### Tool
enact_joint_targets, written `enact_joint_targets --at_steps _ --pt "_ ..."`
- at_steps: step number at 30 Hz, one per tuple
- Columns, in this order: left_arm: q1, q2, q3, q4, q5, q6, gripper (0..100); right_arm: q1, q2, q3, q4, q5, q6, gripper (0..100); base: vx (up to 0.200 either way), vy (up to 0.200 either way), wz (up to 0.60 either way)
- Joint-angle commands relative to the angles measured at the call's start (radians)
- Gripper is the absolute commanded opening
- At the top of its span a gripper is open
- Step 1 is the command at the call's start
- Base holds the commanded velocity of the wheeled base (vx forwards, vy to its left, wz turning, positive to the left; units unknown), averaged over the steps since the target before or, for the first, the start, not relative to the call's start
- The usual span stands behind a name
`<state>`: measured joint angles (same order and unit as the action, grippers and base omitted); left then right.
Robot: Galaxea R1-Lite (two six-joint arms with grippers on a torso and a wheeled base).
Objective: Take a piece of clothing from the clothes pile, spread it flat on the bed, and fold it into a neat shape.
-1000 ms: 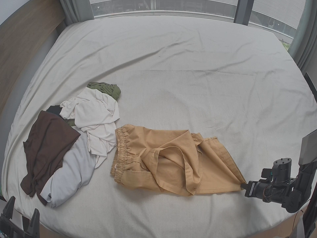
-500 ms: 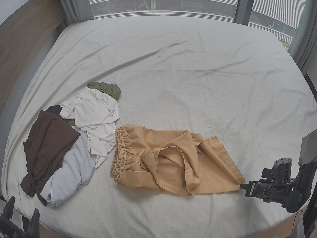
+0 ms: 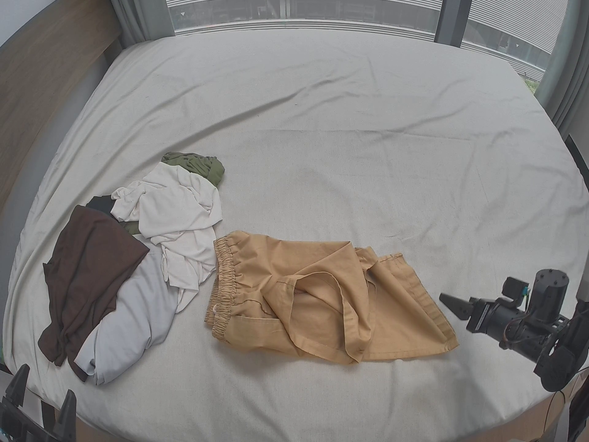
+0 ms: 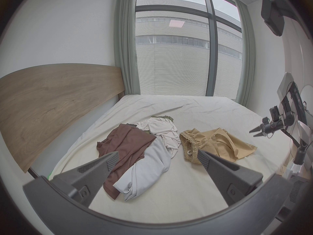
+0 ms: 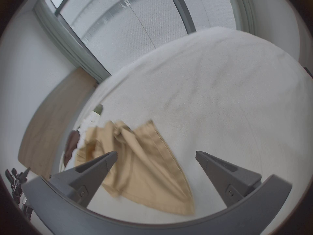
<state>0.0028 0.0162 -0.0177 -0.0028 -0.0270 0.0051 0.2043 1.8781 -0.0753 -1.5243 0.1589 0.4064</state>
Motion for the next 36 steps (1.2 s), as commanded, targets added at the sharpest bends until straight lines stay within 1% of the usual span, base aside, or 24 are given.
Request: enact_joint_targets --at_steps 1,3,5,6,10,11,12,13,14,15,16,17,18,20,21,23,24,25,27,29,30,31,33,36 --pt "0.002 -0.016 0.018 0.0 -0.004 -0.001 100 0.027 -0.192 -0.153 -0.002 0.082 -0.003 100 0.0 0.0 0.0" --pt "0.0 -0.016 0.018 0.001 -0.004 -0.004 100 0.06 -0.194 -0.205 0.01 0.113 -0.001 100 0.0 0.0 0.0" --pt "0.0 -0.016 0.018 0.001 -0.004 -0.004 100 0.069 -0.194 -0.219 0.022 0.119 0.0 100 0.0 0.0 0.0" --pt "0.0 -0.016 0.018 0.001 -0.004 0.004 100 0.103 -0.195 -0.264 0.072 0.128 0.0 100 0.0 0.0 0.0" --pt "0.0 -0.016 0.018 0.003 -0.004 0.004 100 0.139 -0.195 -0.282 0.108 0.131 0.0 100 0.0 0.0 0.0" --pt "0.002 -0.016 0.018 0.0 -0.004 0.006 100 0.17 -0.195 -0.273 0.11 0.131 0.0 100 0.0 0.0 0.0" --pt "0.002 -0.016 0.016 -0.017 -0.004 0.007 100 0.179 -0.194 -0.27 0.11 0.129 0.0 100 0.0 0.0 0.0" --pt "0.002 -0.016 -0.018 -0.029 0.001 -0.004 100 0.184 -0.192 -0.264 0.11 0.129 0.002 100 0.0 0.0 0.0" --pt "0.008 0.005 -0.099 -0.052 -0.002 -0.008 100 0.185 -0.191 -0.256 0.11 0.129 0.002 100 0.0 0.0 0.0" --pt "0.008 0.016 -0.13 -0.056 -0.004 -0.008 100 0.185 -0.191 -0.253 0.108 0.129 0.0 100 0.0 0.0 0.0" --pt "0.006 0.097 -0.248 -0.068 -0.01 -0.008 100 0.187 -0.191 -0.25 0.107 0.129 0.002 100 0.0 0.0 0.0" --pt "-0.003 0.168 -0.311 -0.066 -0.014 -0.011 100 0.187 -0.191 -0.25 0.107 0.129 0.002 100 0.0 0.0 0.0" --pt "-0.02 0.226 -0.337 -0.072 -0.027 -0.024 100 0.193 -0.189 -0.248 0.11 0.131 0.002 100 0.0 0.0 0.0" --pt "-0.06 0.315 -0.344 -0.095 -0.071 -0.083 100 0.215 -0.189 -0.241 0.107 0.128 0.002 100 0.0 0.0 0.0" --pt "-0.064 0.36 -0.35 -0.118 -0.096 -0.116 100 0.225 -0.189 -0.239 0.107 0.126 0.002 100 0.0 0.0 0.0" --pt "-0.067 0.501 -0.403 -0.23 -0.16 -0.186 100 0.236 -0.191 -0.241 0.108 0.126 0.003 100 0.0 0.0 0.0" --pt "-0.067 0.501 -0.403 -0.23 -0.16 -0.186 100 0.236 -0.191 -0.241 0.108 0.126 0.003 100 0.0 0.0 0.0" --pt "-0.072 0.648 -0.459 -0.324 -0.2 -0.237 100 0.236 -0.195 -0.258 0.11 0.125 0.006 100 0.0 0.0 0.0" --pt "-0.078 0.732 -0.492 -0.367 -0.217 -0.258 100 0.236 -0.195 -0.284 0.115 0.126 0.02 100 0.0 0.0 0.0" --pt "-0.106 0.841 -0.515 -0.419 -0.24 -0.274 100 0.231 -0.197 -0.311 0.141 0.128 0.054 100 0.0 0.0 0.0" --pt "-0.109 0.849 -0.515 -0.424 -0.241 -0.274 100 0.231 -0.197 -0.314 0.145 0.128 0.06 100 0.0 0.0 0.0" --pt "-0.148 0.918 -0.524 -0.465 -0.249 -0.275 100 0.227 -0.195 -0.319 0.167 0.131 0.088 100 0.0 0.0 0.0" --pt "-0.211 1.024 -0.533 -0.545 -0.251 -0.278 100 0.231 -0.192 -0.308 0.17 0.136 0.1 100 0.0 0.0 0.0" --pt "-0.251 1.104 -0.532 -0.64 -0.257 -0.309 100 0.239 -0.191 -0.304 0.162 0.137 0.1 100 0.0 0.0 0.0"
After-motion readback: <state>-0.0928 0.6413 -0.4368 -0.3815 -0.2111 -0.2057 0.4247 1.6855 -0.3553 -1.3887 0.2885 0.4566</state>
